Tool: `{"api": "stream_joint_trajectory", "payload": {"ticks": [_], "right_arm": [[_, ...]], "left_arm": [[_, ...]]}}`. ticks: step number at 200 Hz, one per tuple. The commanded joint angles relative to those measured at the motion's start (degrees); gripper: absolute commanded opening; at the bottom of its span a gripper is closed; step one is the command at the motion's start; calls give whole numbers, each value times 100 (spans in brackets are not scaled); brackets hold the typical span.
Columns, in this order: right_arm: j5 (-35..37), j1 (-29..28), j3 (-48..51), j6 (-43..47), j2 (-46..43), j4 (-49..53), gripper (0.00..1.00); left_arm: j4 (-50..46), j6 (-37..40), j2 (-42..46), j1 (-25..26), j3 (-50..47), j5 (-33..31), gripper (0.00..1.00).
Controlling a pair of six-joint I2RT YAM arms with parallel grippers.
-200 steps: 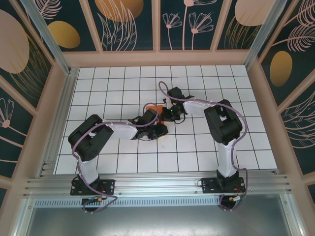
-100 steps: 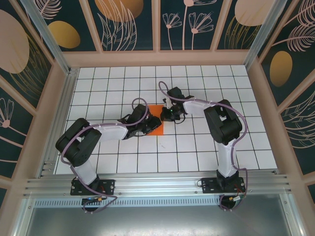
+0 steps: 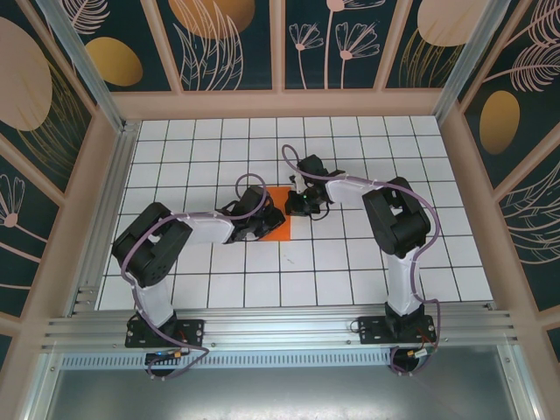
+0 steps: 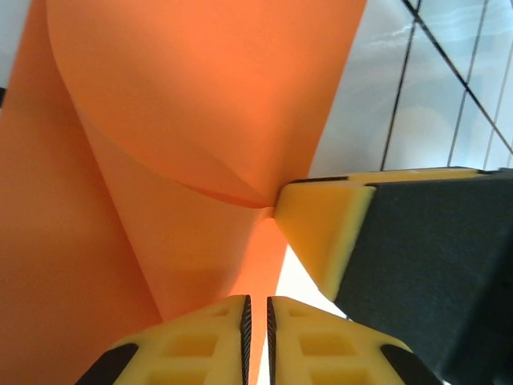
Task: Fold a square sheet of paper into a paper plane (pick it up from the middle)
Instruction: Fold the triangle a second time at the center of the table.
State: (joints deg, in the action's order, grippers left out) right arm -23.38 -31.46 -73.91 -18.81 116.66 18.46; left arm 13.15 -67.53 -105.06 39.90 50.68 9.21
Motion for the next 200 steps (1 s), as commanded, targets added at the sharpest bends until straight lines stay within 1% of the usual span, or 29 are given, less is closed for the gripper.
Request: {"api": "stream_joint_trajectory", "payload": {"ticks": [1,23,53,75,92,107,119,139,153,177,200], "right_arm": [[388,-108,62,-2,446,272,10],[321,-110,-12,-20,424,288,10],[256,-97,-205,-97,283,334,12],[333,-54,-257,-272,-48,303,19],[574,-24,-50,-519,-497,196,25],[767,-31,174,-648,-820,152,26],[833,-60,365,-692,-1041,156,24],[730,-169,629,-753,-1204,220,11],[530,-302,812,-815,-1250,208,7],[262,-497,1080,-904,-1248,115,3],[-150,-568,1331,-958,-1220,-142,2]], "left_arm": [[-437,100,-149,-21,158,-230,15],[-637,93,-207,-17,217,-327,11],[-773,89,-275,-18,252,-368,11],[-853,87,-316,-21,287,-358,10],[-891,85,-329,-22,300,-359,11],[-902,99,-331,-26,293,-358,10],[-910,116,-334,-25,293,-341,10],[-911,126,-340,-19,284,-332,10],[-910,135,-337,-25,278,-319,10],[-899,132,-340,-19,270,-324,10],[-877,127,-341,-20,261,-315,10]]}}
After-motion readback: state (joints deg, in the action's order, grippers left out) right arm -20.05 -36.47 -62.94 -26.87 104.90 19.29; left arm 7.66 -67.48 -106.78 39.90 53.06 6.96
